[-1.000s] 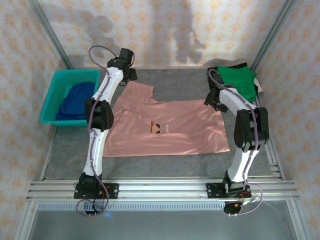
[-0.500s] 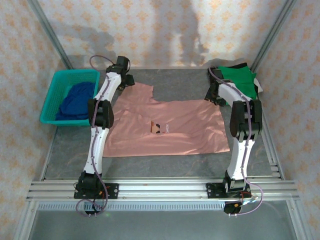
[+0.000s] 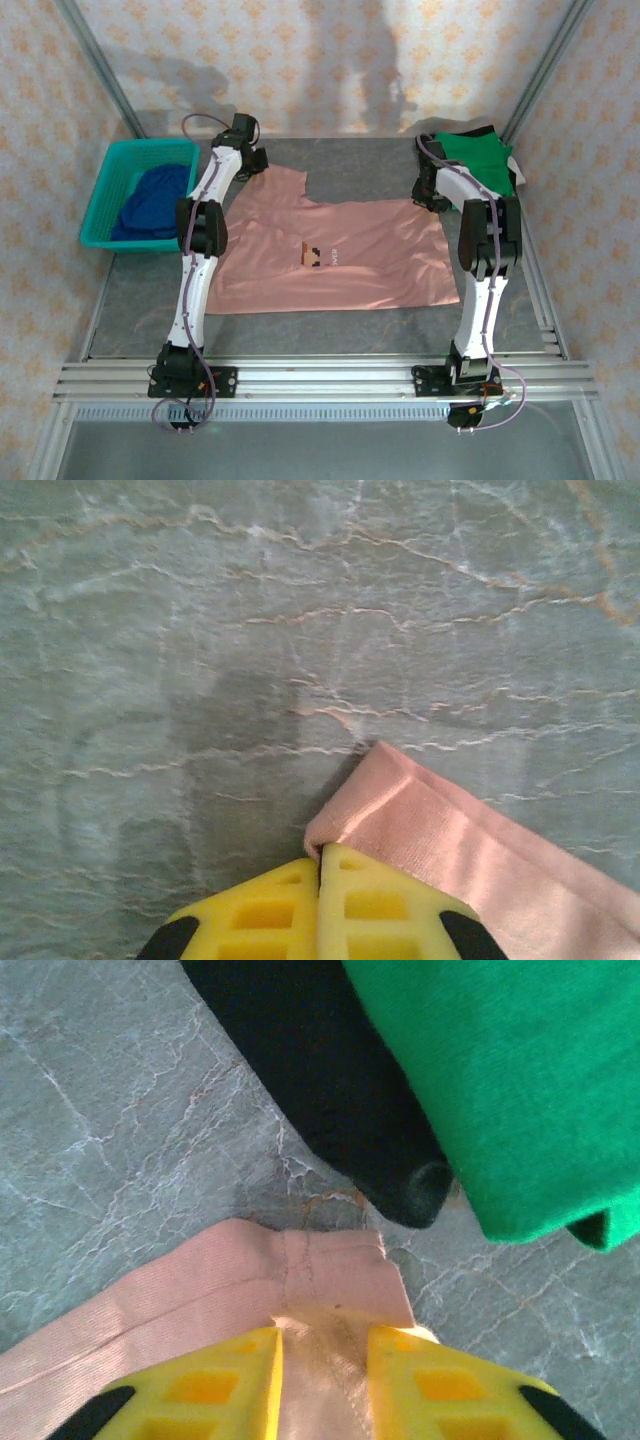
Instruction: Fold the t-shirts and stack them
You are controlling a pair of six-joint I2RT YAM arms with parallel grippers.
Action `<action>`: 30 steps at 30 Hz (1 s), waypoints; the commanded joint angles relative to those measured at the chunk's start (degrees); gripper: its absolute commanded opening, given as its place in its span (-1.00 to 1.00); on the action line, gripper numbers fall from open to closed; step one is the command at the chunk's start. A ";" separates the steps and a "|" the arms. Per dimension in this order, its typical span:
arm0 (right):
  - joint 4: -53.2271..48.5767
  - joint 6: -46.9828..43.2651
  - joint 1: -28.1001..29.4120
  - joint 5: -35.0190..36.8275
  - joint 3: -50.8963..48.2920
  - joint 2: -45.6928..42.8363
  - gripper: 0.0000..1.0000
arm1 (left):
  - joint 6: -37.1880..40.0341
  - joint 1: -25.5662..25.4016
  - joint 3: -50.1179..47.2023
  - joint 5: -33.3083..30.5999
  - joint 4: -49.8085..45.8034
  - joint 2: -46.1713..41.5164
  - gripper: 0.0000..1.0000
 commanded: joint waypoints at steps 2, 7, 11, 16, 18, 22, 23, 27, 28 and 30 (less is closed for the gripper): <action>-1.85 -0.40 -0.54 0.85 2.28 0.20 -0.68 | 0.87 0.12 0.95 4.54 -0.72 -2.30 -1.00; -2.09 -0.55 -0.60 0.26 2.34 -1.40 -0.90 | 1.62 0.44 0.36 4.01 -1.70 -5.76 -1.00; -2.30 -0.77 -0.61 -0.56 2.06 -3.38 -1.00 | 2.23 0.54 -0.31 3.39 -3.61 -8.22 -1.00; -2.70 -1.49 -0.60 -1.17 0.48 -7.13 -1.00 | 2.97 0.50 -4.08 3.02 -5.52 -15.10 -1.00; -1.58 -1.67 -0.60 -1.65 -1.79 -9.58 -1.00 | 3.37 0.51 -11.14 3.08 -3.54 -21.11 -1.00; -0.25 -2.16 -0.61 -2.40 -6.21 -13.99 -1.00 | 3.98 0.59 -28.36 2.45 2.18 -34.91 -1.00; 0.21 -2.27 -0.61 -2.59 -7.69 -15.11 -1.00 | 4.08 0.57 -33.31 2.48 3.72 -39.07 -1.00; 2.63 -1.95 -0.62 -2.56 -15.63 -20.51 -1.00 | 2.95 0.59 -55.43 1.63 10.48 -57.27 -1.00; 3.63 -1.78 -0.61 -2.70 -17.91 -21.87 -1.00 | 2.33 0.63 -60.78 1.05 12.24 -61.59 -1.00; 5.91 -0.80 -0.67 -3.15 -23.05 -25.08 -1.00 | 0.77 0.59 -72.49 -1.17 14.57 -70.19 -1.00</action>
